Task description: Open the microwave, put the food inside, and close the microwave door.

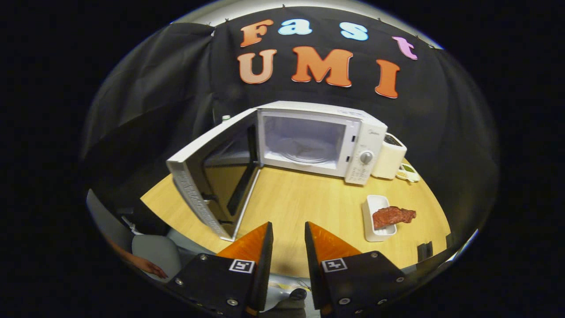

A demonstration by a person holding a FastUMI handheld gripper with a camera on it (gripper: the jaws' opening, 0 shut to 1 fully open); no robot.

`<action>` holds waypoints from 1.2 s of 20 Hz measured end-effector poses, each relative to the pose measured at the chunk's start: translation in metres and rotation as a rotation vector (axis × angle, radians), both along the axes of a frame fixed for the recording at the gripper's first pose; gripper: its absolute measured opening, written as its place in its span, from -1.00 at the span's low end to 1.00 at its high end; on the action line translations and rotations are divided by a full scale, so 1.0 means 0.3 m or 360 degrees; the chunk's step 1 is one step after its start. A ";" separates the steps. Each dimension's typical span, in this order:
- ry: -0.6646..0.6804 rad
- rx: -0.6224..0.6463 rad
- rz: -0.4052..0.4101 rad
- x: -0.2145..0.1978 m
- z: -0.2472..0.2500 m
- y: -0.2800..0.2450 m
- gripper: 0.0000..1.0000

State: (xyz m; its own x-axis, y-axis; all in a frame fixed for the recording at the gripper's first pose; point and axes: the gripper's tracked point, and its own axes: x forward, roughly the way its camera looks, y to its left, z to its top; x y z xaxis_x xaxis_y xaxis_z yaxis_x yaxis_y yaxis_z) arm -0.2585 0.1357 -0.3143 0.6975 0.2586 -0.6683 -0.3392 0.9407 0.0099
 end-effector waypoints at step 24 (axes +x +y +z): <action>0.0880 0.0458 -0.0267 0.432 -0.403 -0.774 0.73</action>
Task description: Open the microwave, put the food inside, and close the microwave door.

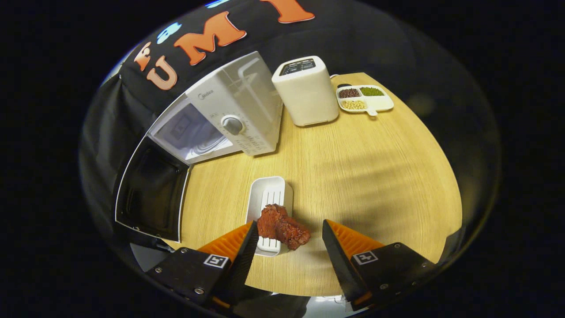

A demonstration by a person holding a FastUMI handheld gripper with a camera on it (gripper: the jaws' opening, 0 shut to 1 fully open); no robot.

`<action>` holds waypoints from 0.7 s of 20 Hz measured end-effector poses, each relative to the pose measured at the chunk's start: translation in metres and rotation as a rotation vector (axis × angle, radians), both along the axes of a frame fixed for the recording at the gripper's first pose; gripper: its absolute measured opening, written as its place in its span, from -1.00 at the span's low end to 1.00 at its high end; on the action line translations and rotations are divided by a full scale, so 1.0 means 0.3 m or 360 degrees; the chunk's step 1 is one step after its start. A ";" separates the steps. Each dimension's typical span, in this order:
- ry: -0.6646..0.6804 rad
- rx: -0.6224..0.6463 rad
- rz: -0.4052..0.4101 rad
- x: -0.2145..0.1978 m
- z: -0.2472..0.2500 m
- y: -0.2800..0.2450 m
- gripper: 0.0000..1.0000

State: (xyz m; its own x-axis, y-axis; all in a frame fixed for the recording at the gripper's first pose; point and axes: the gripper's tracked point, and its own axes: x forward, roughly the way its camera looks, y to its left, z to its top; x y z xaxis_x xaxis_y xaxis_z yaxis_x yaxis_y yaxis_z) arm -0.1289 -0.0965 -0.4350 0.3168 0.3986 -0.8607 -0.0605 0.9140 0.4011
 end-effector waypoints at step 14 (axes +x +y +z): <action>0.0323 0.0648 -0.0350 0.008 -0.064 0.106 -0.40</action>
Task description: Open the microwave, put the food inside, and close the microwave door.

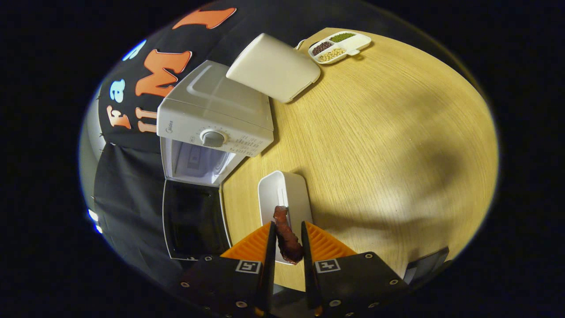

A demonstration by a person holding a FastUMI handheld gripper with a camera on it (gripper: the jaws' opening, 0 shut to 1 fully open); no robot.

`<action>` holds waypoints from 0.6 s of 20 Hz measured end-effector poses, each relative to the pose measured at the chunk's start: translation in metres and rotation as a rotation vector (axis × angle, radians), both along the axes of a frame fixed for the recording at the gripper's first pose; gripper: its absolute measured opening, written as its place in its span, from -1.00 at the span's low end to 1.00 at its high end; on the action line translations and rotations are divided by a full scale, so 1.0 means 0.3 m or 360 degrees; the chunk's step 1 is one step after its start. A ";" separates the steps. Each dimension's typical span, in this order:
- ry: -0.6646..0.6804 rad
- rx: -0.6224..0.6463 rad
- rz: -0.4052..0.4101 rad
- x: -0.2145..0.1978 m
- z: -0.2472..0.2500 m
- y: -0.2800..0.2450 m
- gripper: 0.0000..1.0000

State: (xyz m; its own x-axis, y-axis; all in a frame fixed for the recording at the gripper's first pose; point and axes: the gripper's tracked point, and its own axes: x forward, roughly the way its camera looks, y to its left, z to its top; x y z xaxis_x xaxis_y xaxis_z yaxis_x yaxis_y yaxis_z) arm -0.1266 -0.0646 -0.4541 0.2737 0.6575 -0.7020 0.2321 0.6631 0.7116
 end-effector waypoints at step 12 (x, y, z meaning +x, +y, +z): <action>-0.0214 -0.0094 -0.0300 0.065 0.173 -0.010 -0.76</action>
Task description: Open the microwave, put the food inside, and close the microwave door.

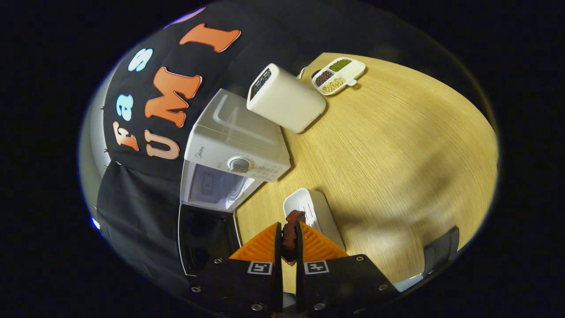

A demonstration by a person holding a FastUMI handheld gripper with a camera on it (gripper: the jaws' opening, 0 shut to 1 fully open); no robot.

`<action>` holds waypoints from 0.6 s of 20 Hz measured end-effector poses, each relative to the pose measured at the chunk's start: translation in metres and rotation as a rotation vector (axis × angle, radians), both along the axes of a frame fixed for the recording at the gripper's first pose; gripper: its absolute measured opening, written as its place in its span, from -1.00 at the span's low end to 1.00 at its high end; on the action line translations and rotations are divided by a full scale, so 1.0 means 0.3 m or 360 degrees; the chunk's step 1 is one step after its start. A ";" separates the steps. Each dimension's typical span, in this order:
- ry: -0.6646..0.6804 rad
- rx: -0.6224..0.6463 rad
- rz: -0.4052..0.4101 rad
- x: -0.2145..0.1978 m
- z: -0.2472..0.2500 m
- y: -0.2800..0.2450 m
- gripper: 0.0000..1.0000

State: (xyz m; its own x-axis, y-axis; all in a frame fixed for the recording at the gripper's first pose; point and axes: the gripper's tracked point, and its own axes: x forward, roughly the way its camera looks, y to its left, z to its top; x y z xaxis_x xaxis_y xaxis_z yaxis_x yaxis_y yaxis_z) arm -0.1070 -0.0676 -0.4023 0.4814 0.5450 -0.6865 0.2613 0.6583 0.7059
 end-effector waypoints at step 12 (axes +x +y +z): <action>-0.0234 0.0133 -0.0095 0.072 0.219 0.405 -0.76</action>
